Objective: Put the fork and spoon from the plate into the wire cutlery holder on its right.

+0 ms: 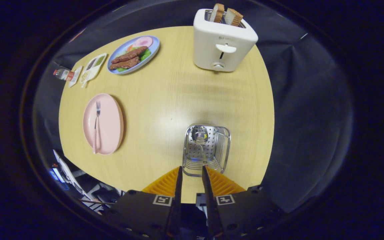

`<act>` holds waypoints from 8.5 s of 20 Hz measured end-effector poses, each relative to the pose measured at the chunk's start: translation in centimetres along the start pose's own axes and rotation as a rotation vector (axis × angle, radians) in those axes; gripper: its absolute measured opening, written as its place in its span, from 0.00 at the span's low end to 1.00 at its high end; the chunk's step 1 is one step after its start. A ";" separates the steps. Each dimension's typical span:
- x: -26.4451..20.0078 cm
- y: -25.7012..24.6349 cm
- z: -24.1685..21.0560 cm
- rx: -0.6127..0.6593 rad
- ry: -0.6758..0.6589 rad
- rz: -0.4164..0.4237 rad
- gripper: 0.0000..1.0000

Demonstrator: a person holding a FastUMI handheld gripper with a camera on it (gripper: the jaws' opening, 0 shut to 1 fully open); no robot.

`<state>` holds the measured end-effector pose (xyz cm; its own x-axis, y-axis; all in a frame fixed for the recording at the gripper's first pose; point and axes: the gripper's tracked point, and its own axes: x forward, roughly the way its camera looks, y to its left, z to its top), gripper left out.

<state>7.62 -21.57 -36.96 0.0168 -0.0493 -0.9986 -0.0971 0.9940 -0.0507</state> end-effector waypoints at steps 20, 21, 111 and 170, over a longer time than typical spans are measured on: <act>-2.3 16.9 1.8 -0.035 -0.704 0.027 0.97; -1.8 17.9 1.7 -0.017 -0.713 0.041 0.97; -1.1 -3.2 -3.2 0.091 0.148 0.067 0.06; -32.9 22.1 -7.0 0.073 -1.475 -0.090 0.96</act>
<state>-2.08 1.36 -5.33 0.9970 -0.0122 -0.0758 0.0073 0.9979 -0.0650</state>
